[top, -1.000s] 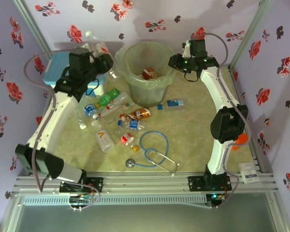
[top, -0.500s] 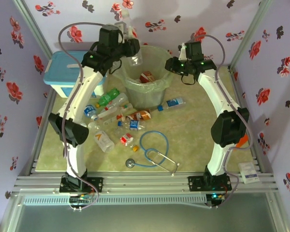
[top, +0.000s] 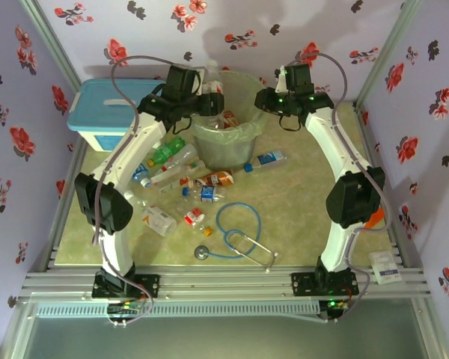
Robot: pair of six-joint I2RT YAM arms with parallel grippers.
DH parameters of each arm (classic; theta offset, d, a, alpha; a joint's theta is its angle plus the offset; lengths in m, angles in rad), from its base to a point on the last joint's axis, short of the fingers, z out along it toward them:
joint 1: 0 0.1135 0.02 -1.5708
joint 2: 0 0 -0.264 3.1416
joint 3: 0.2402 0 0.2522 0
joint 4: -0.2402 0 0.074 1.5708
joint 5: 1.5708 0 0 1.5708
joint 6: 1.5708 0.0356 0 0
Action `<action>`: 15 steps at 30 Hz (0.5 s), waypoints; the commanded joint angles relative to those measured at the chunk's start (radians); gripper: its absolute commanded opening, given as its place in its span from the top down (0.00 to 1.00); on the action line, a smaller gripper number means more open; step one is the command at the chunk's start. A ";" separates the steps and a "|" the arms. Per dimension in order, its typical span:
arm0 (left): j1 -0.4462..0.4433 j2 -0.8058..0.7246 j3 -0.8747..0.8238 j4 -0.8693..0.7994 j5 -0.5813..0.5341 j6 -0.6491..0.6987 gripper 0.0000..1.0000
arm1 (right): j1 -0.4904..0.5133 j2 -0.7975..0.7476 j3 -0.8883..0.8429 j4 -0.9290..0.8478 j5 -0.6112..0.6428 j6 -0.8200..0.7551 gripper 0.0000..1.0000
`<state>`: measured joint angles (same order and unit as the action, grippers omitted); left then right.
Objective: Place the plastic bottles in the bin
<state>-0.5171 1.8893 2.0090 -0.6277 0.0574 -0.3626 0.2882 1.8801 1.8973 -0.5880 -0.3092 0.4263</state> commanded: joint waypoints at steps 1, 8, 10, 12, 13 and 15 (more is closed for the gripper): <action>0.004 -0.024 -0.023 -0.011 0.008 0.015 0.21 | 0.000 0.007 0.019 -0.024 0.030 -0.025 0.64; 0.005 -0.018 -0.004 -0.003 0.007 0.021 0.18 | 0.001 0.010 0.020 -0.026 0.030 -0.026 0.64; 0.005 -0.016 0.000 -0.004 0.008 0.022 0.18 | 0.001 0.013 0.019 -0.025 0.029 -0.025 0.64; 0.005 -0.017 0.005 -0.009 0.007 0.024 0.19 | 0.001 0.014 0.020 -0.024 0.028 -0.024 0.64; 0.005 -0.019 0.009 -0.013 0.005 0.025 0.19 | 0.001 0.014 0.019 -0.023 0.028 -0.025 0.64; 0.004 -0.030 0.018 -0.024 -0.004 0.024 0.19 | 0.000 0.014 0.019 -0.024 0.028 -0.024 0.65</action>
<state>-0.5171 1.8889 2.0083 -0.6151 0.0570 -0.3580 0.2882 1.8801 1.8973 -0.5884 -0.3061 0.4198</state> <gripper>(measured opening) 0.812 0.355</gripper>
